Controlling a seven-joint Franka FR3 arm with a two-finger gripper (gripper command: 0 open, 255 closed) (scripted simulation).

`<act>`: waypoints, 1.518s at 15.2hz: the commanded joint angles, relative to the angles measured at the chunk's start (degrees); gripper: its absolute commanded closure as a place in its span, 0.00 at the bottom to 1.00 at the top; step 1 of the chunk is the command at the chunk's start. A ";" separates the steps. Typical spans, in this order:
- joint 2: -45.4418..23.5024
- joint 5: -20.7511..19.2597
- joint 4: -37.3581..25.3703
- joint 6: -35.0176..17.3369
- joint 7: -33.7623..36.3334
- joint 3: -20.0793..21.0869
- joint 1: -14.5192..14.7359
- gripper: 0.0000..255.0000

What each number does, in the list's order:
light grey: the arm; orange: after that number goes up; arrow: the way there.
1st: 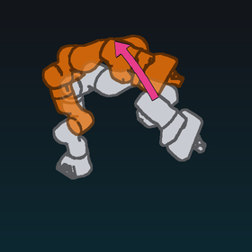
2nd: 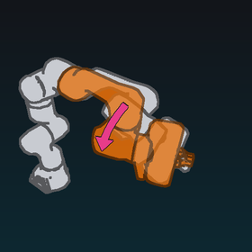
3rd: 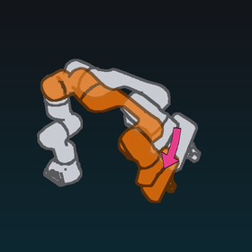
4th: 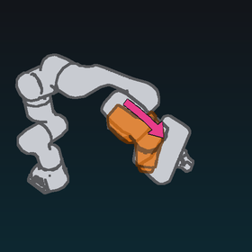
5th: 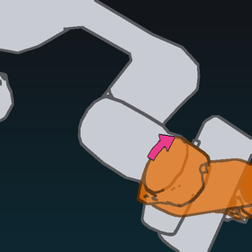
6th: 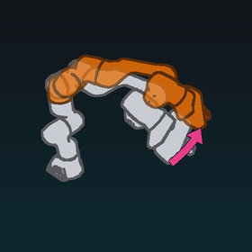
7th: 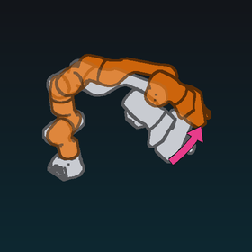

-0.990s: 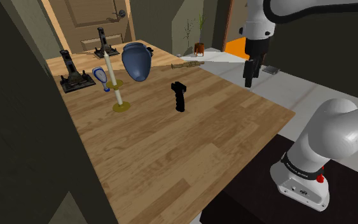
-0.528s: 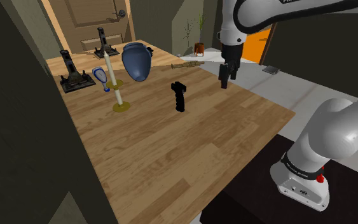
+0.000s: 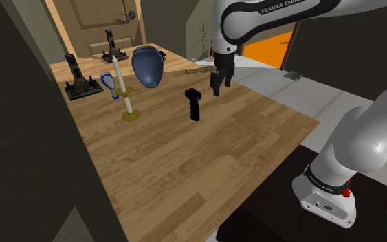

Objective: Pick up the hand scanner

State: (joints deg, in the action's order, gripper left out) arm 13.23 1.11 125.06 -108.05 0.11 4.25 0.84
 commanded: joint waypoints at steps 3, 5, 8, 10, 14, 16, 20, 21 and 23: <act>-8.19 -0.46 -6.60 -3.21 1.90 0.98 0.41 0.00; -12.22 -0.87 -10.27 -4.32 2.77 1.33 0.62 0.00; -18.30 -1.63 -16.37 -5.44 4.04 1.71 1.04 0.00; -19.47 -1.78 -16.87 -6.29 4.25 1.73 1.14 0.00; -20.36 -1.90 -14.86 -9.18 4.33 1.71 1.16 0.00; -20.88 -1.97 -13.93 -10.62 4.38 1.70 1.17 0.00; -20.99 -2.00 -13.60 -11.07 4.41 1.71 1.19 1.00; -20.99 -2.00 -13.58 -11.08 4.41 1.71 1.18 1.00; -20.93 -1.99 -13.55 -11.05 4.40 1.71 1.18 1.00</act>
State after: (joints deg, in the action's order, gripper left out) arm -7.65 -0.87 111.46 -119.12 4.51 5.97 2.03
